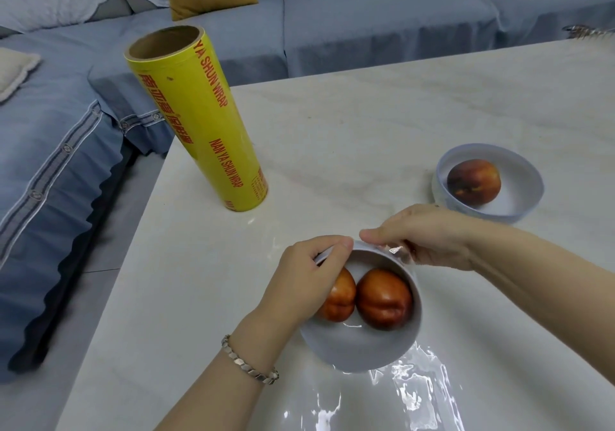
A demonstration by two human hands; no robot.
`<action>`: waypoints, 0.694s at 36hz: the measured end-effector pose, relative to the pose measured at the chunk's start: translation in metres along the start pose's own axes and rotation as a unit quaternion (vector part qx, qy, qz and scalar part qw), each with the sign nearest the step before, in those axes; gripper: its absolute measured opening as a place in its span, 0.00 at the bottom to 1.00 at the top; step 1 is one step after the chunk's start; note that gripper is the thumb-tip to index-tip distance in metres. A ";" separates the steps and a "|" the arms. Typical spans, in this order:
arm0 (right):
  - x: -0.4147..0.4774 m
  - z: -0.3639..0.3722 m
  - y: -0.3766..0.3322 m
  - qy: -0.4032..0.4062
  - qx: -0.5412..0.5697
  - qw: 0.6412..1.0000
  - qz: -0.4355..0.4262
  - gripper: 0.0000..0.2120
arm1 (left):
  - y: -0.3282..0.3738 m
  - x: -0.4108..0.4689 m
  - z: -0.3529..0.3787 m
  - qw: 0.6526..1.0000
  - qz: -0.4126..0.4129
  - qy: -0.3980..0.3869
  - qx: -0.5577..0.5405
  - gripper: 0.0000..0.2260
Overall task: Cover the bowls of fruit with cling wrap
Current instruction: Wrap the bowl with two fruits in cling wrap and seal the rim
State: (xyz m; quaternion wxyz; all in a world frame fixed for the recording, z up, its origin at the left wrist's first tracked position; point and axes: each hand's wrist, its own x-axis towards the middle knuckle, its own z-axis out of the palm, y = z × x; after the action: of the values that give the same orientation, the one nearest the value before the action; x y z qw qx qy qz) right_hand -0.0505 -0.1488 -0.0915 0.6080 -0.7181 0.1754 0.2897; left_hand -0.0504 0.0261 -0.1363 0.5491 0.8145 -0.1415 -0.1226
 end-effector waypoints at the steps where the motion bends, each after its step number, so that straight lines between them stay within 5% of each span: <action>1: 0.002 0.004 0.003 0.024 0.020 0.999 -0.021 0.12 | -0.002 0.001 -0.001 1.000 -0.004 0.001 0.000 0.14; 10: 0.018 0.027 0.021 0.220 -0.014 0.959 -0.179 0.14 | -0.005 0.003 -0.002 1.000 0.000 0.011 -0.002 0.10; 17: 0.019 0.023 0.027 0.121 0.078 0.985 -0.093 0.11 | -0.013 0.004 -0.003 0.999 -0.015 0.032 -0.020 0.13; 20: 0.020 0.021 0.033 0.139 0.066 0.982 -0.105 0.09 | -0.010 0.008 -0.002 0.999 -0.023 0.025 -0.009 0.14; 25: 0.009 0.012 0.042 0.279 -0.042 0.920 -0.271 0.06 | -0.012 0.008 -0.002 1.000 -0.013 0.026 -0.008 0.15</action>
State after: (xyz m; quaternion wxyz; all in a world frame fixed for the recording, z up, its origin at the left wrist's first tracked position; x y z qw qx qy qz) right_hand -0.0714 -0.1448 -0.1309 0.5587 -0.8149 0.1243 -0.0912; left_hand -0.0414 0.0293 -0.1471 0.5575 0.8148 -0.1151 -0.1095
